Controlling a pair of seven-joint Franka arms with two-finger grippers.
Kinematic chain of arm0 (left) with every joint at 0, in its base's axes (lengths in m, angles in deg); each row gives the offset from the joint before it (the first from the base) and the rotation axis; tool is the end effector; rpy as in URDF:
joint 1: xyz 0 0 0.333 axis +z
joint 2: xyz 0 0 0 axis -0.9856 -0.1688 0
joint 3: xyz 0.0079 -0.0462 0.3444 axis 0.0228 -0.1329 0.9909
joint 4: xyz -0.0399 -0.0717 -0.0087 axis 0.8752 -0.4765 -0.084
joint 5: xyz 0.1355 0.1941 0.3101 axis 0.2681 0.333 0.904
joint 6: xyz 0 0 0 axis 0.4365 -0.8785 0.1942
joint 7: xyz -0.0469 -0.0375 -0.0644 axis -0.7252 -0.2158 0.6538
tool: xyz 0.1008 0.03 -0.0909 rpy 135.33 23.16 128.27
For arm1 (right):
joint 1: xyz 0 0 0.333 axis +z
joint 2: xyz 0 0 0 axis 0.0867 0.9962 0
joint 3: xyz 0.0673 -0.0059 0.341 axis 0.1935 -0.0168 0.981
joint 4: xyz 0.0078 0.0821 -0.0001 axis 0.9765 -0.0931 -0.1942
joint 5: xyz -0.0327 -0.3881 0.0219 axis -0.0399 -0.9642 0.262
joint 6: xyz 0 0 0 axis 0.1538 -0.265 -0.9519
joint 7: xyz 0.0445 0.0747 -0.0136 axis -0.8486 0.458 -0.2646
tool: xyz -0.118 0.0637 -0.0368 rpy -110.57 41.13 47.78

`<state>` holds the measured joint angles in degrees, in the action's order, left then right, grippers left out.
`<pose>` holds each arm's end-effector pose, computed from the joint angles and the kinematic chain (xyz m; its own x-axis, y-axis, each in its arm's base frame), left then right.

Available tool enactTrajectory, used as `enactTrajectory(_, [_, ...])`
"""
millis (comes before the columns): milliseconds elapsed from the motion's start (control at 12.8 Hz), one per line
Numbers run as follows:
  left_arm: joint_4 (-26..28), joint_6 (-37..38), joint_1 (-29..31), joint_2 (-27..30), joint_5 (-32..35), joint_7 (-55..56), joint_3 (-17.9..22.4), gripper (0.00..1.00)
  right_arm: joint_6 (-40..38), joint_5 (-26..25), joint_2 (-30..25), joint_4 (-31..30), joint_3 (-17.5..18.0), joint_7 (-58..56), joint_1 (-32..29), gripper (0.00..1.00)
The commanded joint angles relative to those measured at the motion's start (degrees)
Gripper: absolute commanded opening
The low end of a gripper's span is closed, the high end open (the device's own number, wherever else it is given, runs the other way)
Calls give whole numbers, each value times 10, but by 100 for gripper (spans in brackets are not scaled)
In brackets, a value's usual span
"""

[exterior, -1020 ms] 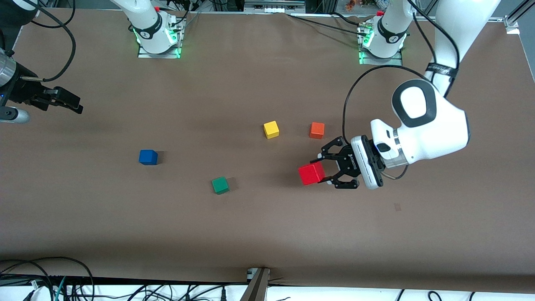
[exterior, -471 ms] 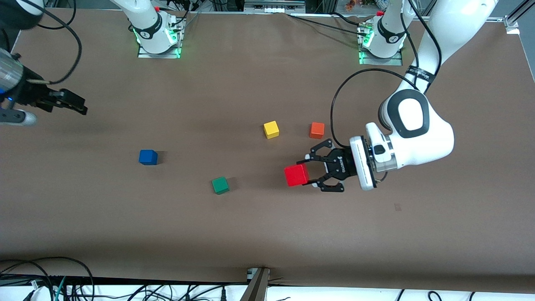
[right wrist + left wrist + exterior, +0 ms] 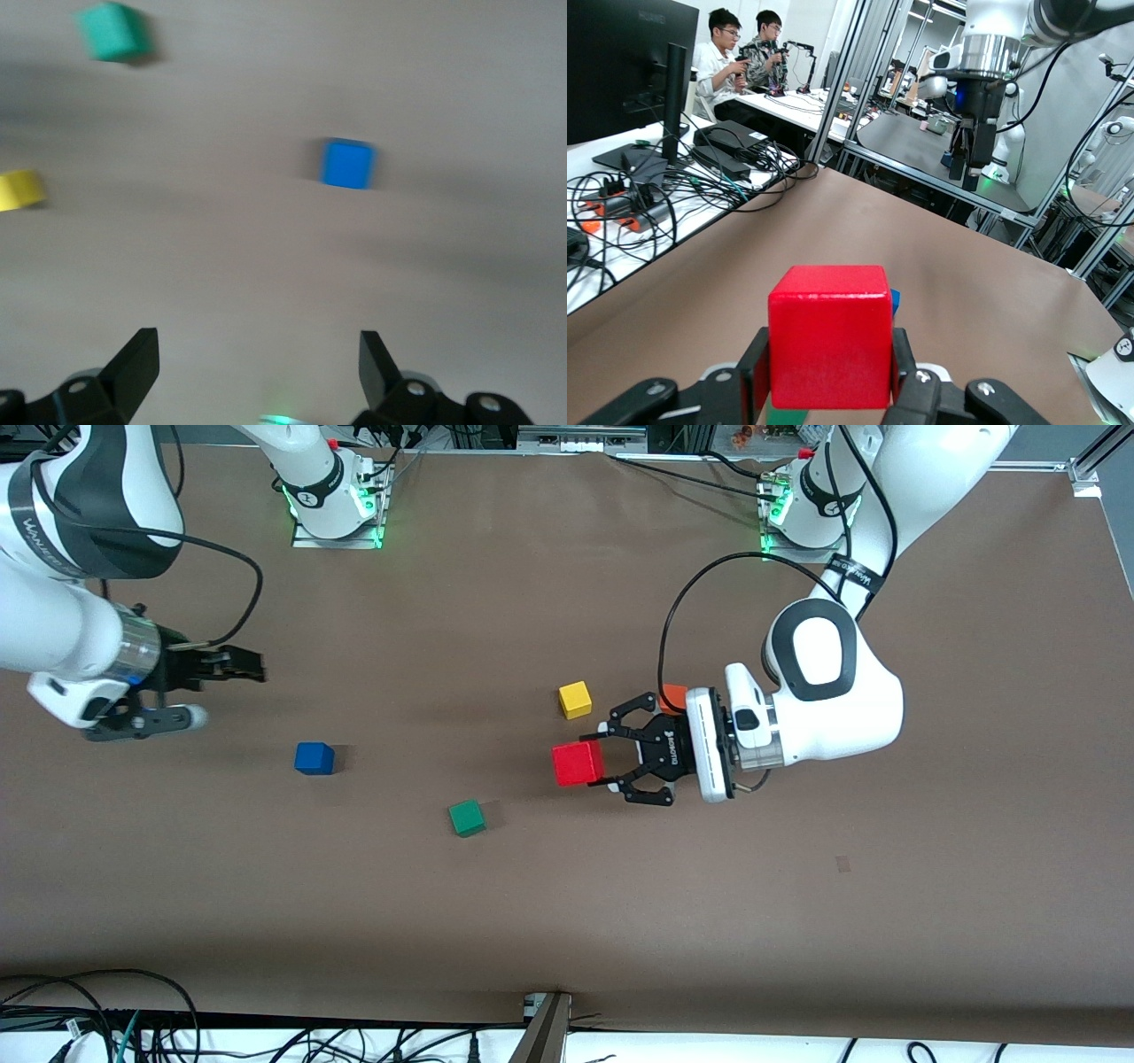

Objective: Pass red block to right arm, stack on blue
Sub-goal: 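Carry the red cube toward the right gripper while the right gripper approaches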

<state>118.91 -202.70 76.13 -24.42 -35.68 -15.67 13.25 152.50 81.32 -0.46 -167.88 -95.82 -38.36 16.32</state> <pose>0.6669 -0.3531 0.4146 0.3804 -0.2588 0.8879 -0.9205 -0.1985 0.3365 0.5854 0.0860 0.4947 0.9652 0.1575 -0.2087 0.1142 -0.9719 -0.2057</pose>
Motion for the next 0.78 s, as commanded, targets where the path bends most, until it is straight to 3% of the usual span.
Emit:
enactTrajectory(0, [-13,4,-10,-6,-22,-22,2,0,-18,132,-4,16,-8,-19,-7,100])
enactTrajectory(235, [-12,11,-12,-4,-37,-22,2,0,-21,295,12,15,-8,-14,-26,100])
enactTrajectory(706, [-19,12,-20,-4,-47,-22,1,0,-13,637,105,14,-8,4,-48,100])
